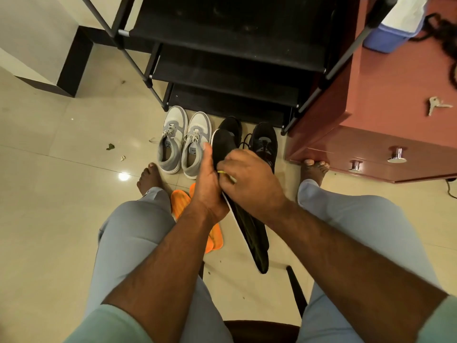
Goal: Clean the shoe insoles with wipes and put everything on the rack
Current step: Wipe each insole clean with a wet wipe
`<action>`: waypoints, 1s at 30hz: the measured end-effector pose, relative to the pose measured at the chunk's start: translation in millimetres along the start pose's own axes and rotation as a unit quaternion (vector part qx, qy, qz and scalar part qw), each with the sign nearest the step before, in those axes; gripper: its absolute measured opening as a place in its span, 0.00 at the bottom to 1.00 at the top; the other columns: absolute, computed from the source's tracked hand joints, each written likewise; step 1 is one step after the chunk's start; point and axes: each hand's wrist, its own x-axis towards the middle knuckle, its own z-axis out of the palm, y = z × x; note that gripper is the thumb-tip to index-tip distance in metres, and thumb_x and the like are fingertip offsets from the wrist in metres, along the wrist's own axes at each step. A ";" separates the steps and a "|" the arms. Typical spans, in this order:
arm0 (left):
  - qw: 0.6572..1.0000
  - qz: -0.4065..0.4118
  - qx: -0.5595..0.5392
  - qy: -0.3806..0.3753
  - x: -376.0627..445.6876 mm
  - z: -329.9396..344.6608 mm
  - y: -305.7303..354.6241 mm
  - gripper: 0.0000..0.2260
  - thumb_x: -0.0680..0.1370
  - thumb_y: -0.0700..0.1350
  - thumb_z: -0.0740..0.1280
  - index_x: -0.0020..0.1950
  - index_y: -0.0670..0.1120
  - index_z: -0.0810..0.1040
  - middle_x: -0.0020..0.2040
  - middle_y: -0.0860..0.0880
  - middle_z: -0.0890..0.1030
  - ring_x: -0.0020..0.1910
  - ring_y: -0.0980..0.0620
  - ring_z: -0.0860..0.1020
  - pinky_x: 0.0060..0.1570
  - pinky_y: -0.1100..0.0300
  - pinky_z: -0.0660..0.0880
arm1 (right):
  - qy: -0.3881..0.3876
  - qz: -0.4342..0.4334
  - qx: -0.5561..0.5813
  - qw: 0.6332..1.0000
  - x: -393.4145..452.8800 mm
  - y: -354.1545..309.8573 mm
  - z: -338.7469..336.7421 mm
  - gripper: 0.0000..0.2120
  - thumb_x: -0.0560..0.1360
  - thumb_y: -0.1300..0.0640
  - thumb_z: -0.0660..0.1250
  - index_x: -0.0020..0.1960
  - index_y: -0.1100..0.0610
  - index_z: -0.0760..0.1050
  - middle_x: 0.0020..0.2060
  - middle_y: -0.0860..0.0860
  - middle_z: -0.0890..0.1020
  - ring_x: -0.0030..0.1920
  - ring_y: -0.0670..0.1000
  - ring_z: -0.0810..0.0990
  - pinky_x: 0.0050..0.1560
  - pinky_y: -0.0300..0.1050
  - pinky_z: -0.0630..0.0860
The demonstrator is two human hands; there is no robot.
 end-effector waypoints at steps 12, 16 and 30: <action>0.995 -0.030 -0.091 0.004 -2.4 -0.2 3.8 0.35 0.77 0.70 0.56 0.45 0.41 0.86 0.42 0.43 0.85 0.42 0.49 0.85 0.38 0.59 0.81 | -0.019 -0.134 -0.024 0.991 1.1 18.7 2.3 0.12 0.72 0.63 0.61 0.50 0.62 0.81 0.44 0.54 0.81 0.45 0.56 0.77 0.44 0.46 0.74; 0.997 -0.054 -0.053 0.008 -3.1 -1.7 5.2 0.37 0.75 0.74 0.55 0.56 0.42 0.84 0.54 0.39 0.83 0.55 0.43 0.83 0.54 0.48 0.78 | -0.038 -0.129 -0.030 0.990 1.7 31.0 1.9 0.12 0.72 0.64 0.61 0.50 0.62 0.81 0.45 0.56 0.82 0.45 0.57 0.79 0.44 0.48 0.77; 0.996 -0.051 -0.067 -0.001 -4.2 -0.8 7.5 0.39 0.74 0.74 0.54 0.57 0.42 0.84 0.57 0.39 0.81 0.59 0.42 0.80 0.64 0.45 0.73 | -0.028 -0.120 -0.081 0.989 0.6 47.9 6.7 0.12 0.72 0.63 0.62 0.51 0.58 0.82 0.45 0.52 0.82 0.42 0.57 0.76 0.41 0.50 0.75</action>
